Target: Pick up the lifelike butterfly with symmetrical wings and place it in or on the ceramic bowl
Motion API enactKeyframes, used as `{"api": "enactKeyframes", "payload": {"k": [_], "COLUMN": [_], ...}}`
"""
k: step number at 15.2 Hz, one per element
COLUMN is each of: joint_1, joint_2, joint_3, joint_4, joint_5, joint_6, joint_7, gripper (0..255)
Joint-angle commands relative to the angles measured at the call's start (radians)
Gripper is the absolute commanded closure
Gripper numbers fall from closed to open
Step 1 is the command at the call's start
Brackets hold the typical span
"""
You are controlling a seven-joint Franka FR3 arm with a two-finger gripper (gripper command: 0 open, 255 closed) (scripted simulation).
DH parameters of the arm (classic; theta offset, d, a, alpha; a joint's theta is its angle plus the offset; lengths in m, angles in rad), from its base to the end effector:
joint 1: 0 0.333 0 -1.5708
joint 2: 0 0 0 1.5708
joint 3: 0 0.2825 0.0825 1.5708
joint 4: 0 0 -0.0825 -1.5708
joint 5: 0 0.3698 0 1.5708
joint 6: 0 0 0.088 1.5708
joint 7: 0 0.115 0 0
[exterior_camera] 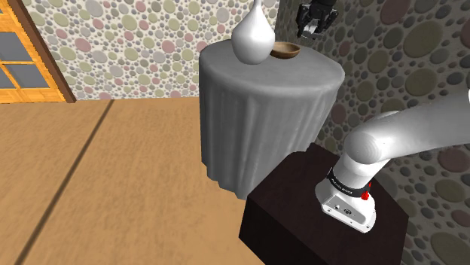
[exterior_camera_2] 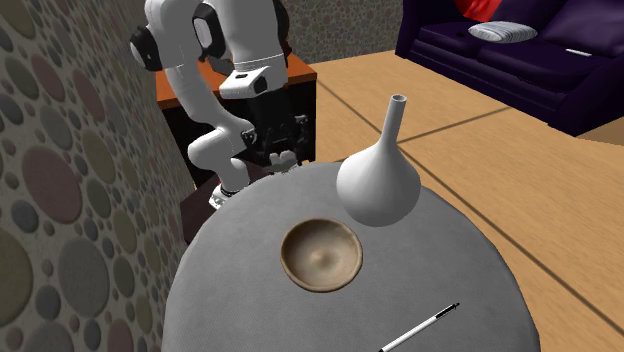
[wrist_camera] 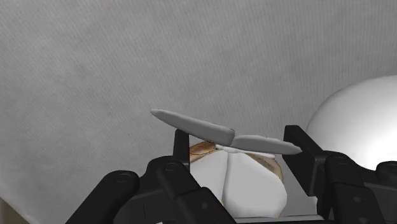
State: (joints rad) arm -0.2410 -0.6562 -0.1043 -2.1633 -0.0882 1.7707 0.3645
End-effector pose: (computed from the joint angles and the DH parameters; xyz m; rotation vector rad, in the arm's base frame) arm 0.3446 -0.1440 0.6232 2.9127 -1.0474 0.4066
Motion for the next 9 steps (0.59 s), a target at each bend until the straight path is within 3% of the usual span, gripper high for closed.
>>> {"api": "enactKeyframes", "payload": {"k": [1, 9], "joint_1": [0.002, 0.010], "joint_2": [0.081, 0.395], "joint_3": [-0.016, -0.077], "joint_4": [0.055, 0.322], "joint_5": [0.001, 0.037], "joint_6": [0.027, 0.076], "joint_7": [-0.015, -0.079], "gripper": [255, 255]}}
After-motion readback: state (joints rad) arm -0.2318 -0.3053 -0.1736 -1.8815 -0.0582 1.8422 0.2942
